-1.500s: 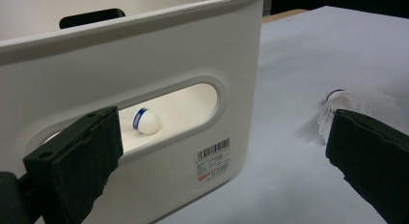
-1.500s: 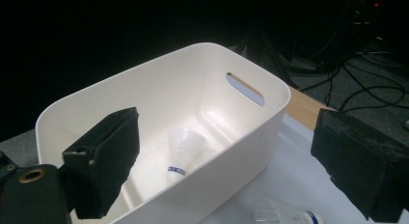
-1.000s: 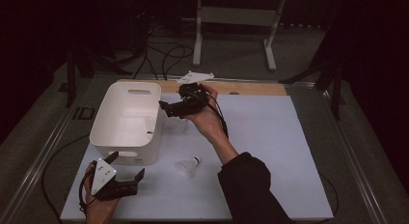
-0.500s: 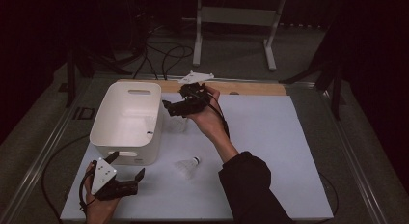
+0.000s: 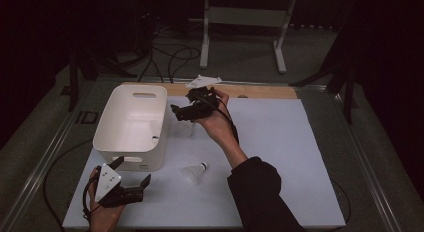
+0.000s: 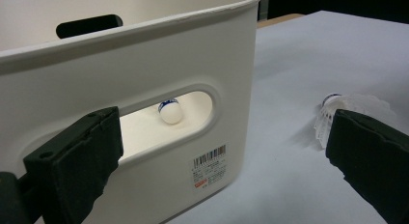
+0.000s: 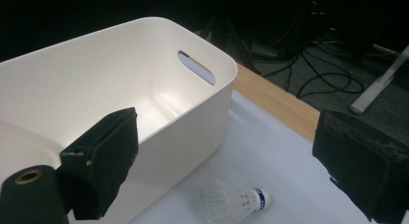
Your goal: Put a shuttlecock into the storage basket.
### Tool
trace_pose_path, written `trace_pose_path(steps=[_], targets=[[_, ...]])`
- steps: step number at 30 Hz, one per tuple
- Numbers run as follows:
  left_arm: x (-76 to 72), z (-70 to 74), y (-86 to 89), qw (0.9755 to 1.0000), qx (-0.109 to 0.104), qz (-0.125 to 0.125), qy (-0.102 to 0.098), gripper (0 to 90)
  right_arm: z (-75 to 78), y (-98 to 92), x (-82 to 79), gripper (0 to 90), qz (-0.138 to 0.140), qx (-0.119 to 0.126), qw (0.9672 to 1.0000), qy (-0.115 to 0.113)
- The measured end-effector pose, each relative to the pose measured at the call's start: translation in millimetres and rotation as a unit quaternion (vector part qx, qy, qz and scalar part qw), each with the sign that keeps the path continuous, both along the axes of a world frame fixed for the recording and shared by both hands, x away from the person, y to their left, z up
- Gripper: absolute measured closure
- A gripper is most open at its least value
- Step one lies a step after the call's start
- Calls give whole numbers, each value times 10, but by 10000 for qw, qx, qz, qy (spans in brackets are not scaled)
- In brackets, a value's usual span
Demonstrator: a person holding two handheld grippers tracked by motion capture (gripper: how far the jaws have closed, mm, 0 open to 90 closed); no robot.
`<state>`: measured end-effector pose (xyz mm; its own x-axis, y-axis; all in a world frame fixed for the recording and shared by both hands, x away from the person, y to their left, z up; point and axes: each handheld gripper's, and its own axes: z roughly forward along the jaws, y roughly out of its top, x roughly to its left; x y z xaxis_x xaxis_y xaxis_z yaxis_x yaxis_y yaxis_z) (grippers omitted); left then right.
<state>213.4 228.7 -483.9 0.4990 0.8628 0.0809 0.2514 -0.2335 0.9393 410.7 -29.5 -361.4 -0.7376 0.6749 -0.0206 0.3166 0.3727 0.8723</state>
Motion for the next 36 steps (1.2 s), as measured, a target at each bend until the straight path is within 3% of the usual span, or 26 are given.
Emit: trace_pose_path(steps=[12,36], targets=[[-7,5,2,10000,-16,22,1,2,-47,22,49,89,-89,-112,9999,-72],[-21,8,8,10000,-10,24,-12,1,-241,15,167,92,-318,-311,9990,75]])
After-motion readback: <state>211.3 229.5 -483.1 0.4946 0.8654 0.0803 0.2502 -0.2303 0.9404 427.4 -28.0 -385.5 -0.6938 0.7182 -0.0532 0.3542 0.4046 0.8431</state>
